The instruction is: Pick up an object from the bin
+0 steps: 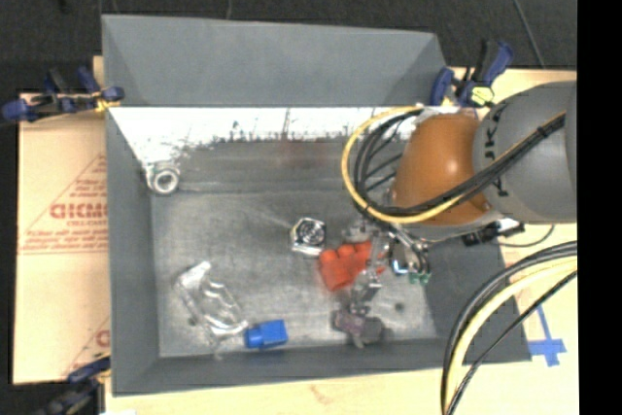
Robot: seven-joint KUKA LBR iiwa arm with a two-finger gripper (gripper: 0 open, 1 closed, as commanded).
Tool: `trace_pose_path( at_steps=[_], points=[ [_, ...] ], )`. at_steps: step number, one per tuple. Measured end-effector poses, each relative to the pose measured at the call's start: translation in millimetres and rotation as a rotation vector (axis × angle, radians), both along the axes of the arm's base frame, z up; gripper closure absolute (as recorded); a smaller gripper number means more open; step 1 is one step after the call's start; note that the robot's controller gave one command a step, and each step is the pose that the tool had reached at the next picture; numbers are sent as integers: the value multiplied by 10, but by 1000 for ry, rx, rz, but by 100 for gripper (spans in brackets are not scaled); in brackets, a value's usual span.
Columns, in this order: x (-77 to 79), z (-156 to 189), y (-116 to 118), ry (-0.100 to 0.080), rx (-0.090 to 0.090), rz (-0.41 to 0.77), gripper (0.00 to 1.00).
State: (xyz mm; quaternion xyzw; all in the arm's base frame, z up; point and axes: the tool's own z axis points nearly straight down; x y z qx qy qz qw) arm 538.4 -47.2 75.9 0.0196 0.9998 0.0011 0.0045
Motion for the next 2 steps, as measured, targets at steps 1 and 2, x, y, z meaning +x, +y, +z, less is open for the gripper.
trace_pose_path(
  at_steps=[1,2],
  points=[
    [17,12,0,1,-1,-1,0],
    [32,19,-5,0,-1,-2,0]
  ],
)
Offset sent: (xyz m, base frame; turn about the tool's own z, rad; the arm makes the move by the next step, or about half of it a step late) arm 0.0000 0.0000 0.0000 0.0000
